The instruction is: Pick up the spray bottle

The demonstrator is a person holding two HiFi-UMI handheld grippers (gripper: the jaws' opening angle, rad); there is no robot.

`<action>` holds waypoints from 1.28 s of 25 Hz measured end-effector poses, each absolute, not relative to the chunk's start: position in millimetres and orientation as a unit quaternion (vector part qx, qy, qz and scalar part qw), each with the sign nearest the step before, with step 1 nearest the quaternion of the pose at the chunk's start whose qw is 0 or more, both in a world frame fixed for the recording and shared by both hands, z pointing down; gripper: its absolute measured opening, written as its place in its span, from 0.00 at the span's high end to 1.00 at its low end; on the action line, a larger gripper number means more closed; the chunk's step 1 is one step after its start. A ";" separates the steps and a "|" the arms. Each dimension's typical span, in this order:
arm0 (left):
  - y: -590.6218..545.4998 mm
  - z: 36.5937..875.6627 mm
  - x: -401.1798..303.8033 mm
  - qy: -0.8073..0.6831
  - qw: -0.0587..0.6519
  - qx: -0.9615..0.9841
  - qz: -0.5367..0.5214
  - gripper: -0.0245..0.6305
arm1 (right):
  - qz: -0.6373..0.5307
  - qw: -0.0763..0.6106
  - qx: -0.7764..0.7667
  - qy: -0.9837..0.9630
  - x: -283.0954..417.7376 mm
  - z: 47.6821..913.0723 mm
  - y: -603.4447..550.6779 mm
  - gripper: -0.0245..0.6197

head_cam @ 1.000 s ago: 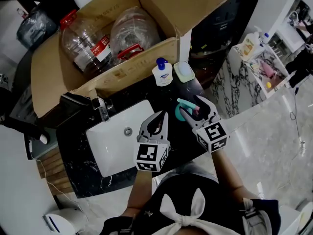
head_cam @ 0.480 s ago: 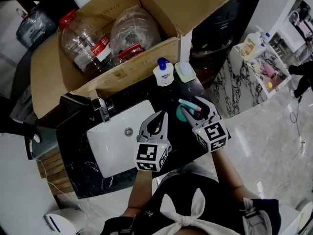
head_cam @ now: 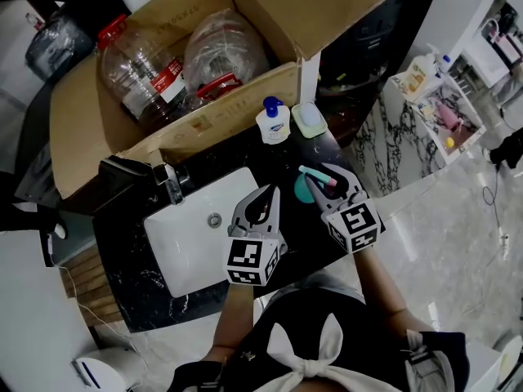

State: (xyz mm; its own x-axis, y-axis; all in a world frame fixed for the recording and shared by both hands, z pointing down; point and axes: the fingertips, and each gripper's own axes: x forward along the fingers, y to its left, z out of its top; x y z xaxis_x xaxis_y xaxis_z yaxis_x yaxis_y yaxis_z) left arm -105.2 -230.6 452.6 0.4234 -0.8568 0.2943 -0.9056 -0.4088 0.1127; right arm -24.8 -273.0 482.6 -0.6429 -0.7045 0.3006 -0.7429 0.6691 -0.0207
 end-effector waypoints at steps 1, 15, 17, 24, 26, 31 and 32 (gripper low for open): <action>-230.2 452.5 -105.2 -0.528 0.128 0.834 0.095 0.92 | 0.071 0.136 0.400 -0.903 -25.3 483.3 -272.6 0.76; -223.4 449.1 -107.4 -0.530 0.125 0.834 0.094 0.92 | 0.068 0.146 0.402 -0.901 -27.7 486.2 -268.8 0.82; -222.2 448.5 -106.1 -0.529 0.125 0.834 0.094 0.92 | 0.068 0.145 0.403 -0.901 -27.2 485.9 -267.6 0.82; -219.0 445.8 -100.6 -0.528 0.120 0.836 0.095 0.92 | 0.067 0.142 0.400 -0.903 -24.0 484.6 -264.1 0.82; -217.4 445.5 -99.1 -0.527 0.119 0.836 0.096 0.92 | 0.067 0.141 0.400 -0.903 -22.8 483.9 -262.9 0.83; -216.1 444.4 -95.8 -0.529 0.117 0.835 0.093 0.92 | 0.064 0.140 0.398 -0.905 -20.6 481.2 -262.0 0.83; -216.0 444.9 -95.2 -0.529 0.117 0.835 0.093 0.92 | 0.064 0.139 0.397 -0.905 -20.7 480.9 -261.7 0.83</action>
